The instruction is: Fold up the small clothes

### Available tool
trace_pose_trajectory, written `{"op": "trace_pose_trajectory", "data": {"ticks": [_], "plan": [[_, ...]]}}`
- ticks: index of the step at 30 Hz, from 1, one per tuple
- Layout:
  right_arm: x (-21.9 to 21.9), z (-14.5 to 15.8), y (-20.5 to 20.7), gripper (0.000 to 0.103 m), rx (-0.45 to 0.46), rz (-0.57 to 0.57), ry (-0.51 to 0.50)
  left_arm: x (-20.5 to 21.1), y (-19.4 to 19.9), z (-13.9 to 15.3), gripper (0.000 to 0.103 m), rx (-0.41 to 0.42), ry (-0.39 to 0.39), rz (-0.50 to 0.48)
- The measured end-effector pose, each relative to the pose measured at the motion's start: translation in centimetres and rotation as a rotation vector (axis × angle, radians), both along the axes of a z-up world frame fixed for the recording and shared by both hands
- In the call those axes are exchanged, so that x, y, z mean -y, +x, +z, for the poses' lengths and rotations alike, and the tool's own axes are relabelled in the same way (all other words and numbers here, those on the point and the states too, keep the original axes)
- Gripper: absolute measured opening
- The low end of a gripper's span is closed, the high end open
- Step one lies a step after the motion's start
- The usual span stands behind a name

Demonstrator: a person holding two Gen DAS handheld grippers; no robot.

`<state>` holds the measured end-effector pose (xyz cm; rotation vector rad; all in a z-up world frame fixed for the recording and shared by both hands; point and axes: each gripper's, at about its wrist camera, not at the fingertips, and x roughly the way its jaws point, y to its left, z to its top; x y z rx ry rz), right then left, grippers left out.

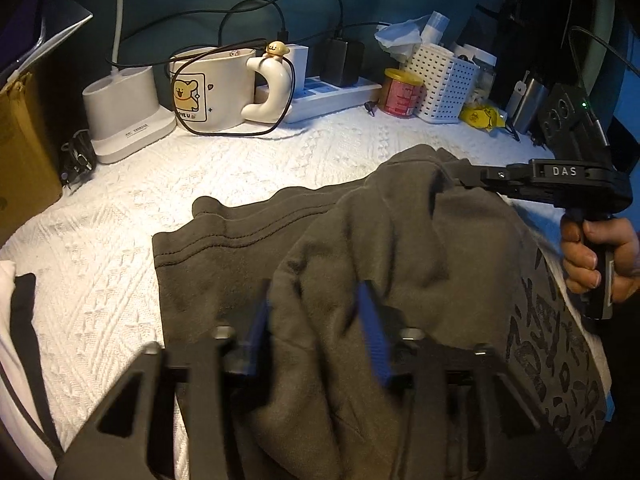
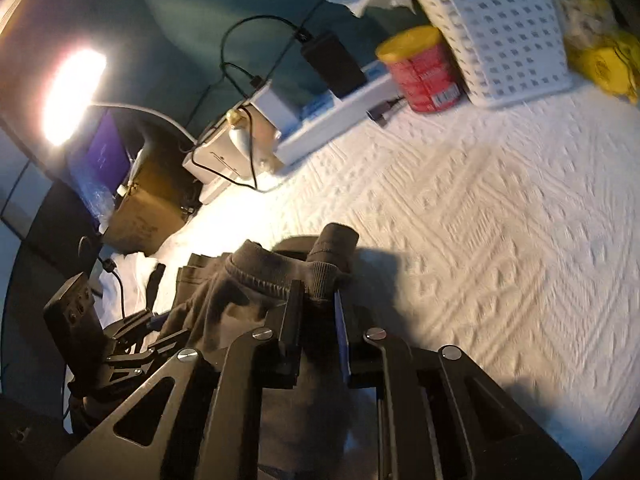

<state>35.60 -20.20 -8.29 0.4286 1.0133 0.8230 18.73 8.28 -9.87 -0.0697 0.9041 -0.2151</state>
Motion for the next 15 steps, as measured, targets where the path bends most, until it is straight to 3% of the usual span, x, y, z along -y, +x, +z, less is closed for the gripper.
{"op": "trace_pose_trajectory", "data": {"ticks": [3, 6, 11, 15], "plan": [[0.0, 0.9, 0.7, 0.014, 0.033, -0.009, -0.006, -0.2, -0.2, 0.2, 0.014, 0.007, -0.014, 0.006], [0.1, 1.7, 1.8, 0.014, 0.055, -0.011, -0.008, -0.7, -0.2, 0.4, 0.009, 0.018, -0.029, 0.021], [-1.3, 2.0, 3.2, 0.014, 0.074, 0.035, -0.029, -2.1, 0.0, 0.7, 0.007, 0.034, -0.036, 0.062], [-2.5, 1.1, 3.8, 0.015, 0.086, 0.054, -0.103, -3.0, 0.3, 0.9, 0.007, 0.03, -0.05, 0.083]]}}
